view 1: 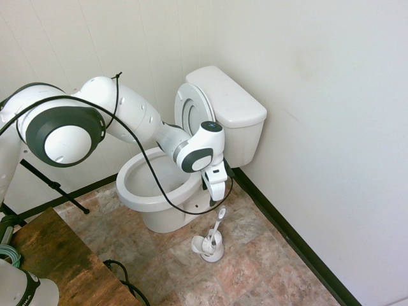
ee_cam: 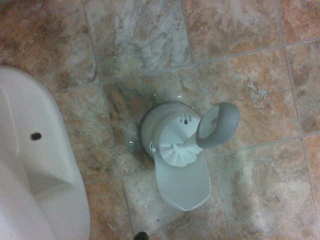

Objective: Clean the toilet

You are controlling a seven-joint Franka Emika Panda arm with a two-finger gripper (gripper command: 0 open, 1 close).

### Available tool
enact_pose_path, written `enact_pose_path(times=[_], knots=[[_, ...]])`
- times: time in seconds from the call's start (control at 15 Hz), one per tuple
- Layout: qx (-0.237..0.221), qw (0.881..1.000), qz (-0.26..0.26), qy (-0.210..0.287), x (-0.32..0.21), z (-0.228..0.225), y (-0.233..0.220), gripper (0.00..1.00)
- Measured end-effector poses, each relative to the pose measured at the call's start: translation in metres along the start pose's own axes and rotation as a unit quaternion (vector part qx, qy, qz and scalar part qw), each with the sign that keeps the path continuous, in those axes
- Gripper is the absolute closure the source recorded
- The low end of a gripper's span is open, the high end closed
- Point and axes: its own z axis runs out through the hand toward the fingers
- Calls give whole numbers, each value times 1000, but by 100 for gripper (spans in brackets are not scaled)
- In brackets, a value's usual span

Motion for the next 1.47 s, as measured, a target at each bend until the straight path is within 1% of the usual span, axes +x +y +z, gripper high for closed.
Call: enact_pose_path(times=[0.13, 0.53, 0.87, 1.13, 1.47], knots=[[-3, 1000, 23, 1, 8, 8, -5, 0], [-8, 997, 78, 3, 18, 66, -27, 0], [-6, 991, 133, 8, 34, 109, -46, 0], [-17, 989, 145, 5, 44, 129, -57, 0], [-20, 988, 155, 1, 60, 140, -52, 0]])
